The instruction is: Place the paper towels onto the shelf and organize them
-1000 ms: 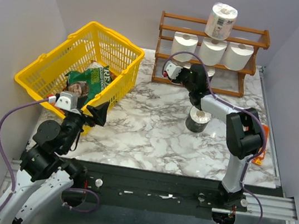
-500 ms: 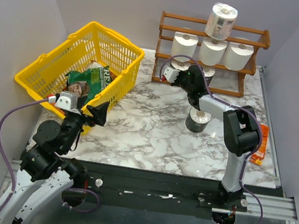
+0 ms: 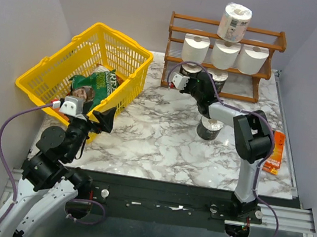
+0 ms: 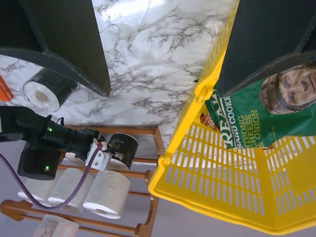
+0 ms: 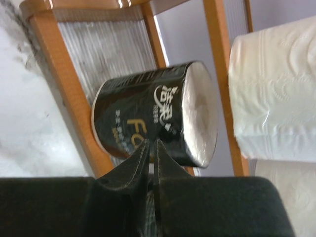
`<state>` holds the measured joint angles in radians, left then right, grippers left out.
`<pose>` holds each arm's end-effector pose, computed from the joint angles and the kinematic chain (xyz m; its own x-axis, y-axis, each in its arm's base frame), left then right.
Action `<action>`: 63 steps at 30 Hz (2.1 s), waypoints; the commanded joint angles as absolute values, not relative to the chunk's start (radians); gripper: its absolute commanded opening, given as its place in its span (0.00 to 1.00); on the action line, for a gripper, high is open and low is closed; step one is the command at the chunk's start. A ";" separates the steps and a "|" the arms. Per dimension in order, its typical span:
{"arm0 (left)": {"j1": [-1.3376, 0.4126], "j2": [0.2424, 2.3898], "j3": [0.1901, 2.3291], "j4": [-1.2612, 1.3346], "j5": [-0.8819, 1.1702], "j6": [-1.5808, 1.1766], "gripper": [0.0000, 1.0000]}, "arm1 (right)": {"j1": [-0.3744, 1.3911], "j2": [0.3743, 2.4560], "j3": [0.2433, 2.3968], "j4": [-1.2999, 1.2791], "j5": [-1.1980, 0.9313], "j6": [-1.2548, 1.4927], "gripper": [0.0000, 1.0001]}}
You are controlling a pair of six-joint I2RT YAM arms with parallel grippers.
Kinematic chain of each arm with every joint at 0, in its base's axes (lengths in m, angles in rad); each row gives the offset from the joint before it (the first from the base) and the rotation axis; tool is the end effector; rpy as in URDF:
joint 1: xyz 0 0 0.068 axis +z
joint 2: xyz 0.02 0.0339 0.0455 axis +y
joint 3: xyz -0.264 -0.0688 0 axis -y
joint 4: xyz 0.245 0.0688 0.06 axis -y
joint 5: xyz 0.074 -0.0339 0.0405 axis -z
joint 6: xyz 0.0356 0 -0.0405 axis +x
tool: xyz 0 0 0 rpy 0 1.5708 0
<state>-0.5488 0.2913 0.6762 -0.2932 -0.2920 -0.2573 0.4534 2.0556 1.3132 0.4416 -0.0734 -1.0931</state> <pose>0.0730 -0.0326 0.3468 0.0107 -0.2922 -0.9563 0.2665 0.9226 -0.2789 0.4202 0.2077 0.1932 0.3214 -0.8286 -0.4584 -0.4663 0.2828 -0.8382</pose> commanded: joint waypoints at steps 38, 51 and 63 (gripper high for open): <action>-0.538 0.308 0.675 -0.291 -0.328 -0.247 0.99 | 0.264 1.889 1.108 0.555 -0.035 -1.020 0.15; -0.537 0.265 0.673 -0.287 -0.295 -0.258 0.99 | 0.273 1.632 1.350 -0.429 -0.107 -0.379 0.44; -0.537 0.229 0.669 -0.279 -0.245 -0.270 0.99 | 0.318 1.408 1.198 -0.618 -0.209 -0.107 0.69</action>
<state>-0.5430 0.2462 0.6762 -0.2928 -0.2741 -0.2596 0.3008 1.4582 1.2263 -0.5129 -0.1837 -0.2234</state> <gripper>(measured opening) 0.988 0.609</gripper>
